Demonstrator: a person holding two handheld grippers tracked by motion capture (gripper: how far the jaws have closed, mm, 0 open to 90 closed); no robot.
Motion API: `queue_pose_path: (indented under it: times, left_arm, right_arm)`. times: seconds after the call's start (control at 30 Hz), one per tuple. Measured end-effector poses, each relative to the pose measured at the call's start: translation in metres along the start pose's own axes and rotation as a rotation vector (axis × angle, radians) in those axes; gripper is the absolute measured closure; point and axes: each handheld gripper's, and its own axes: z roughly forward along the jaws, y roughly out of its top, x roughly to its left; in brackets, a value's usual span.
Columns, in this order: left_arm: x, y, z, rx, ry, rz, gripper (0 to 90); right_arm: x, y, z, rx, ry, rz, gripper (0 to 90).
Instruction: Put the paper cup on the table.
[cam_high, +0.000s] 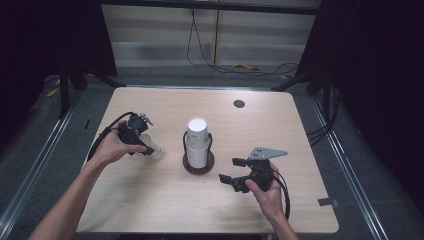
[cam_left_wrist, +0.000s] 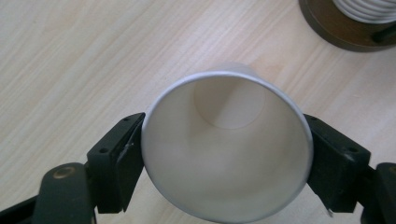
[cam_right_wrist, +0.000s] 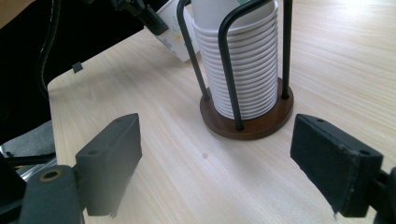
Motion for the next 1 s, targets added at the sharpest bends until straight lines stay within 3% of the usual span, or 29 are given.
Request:
queue_pose_path:
  times: [0.2,0.67,0.8,1.0]
  left_arm:
    - [-0.001,0.004,0.003,-0.024,0.004,-0.016,21.1]
    - [-0.003,0.011,0.004,-0.067,0.013,-0.013,20.9]
    - [-0.004,0.012,0.005,-0.071,0.009,-0.029,20.7]
    - [-0.004,0.015,0.001,-0.126,0.006,-0.057,20.4]
  right_arm:
    - [-0.001,0.0,-0.001,-0.005,-0.006,0.005,16.2]
    - [-0.002,0.0,-0.002,-0.017,-0.008,0.001,16.2]
    - [-0.001,0.0,-0.002,-0.016,-0.011,0.001,16.2]
    - [-0.001,0.001,-0.002,-0.015,-0.009,0.003,16.2]
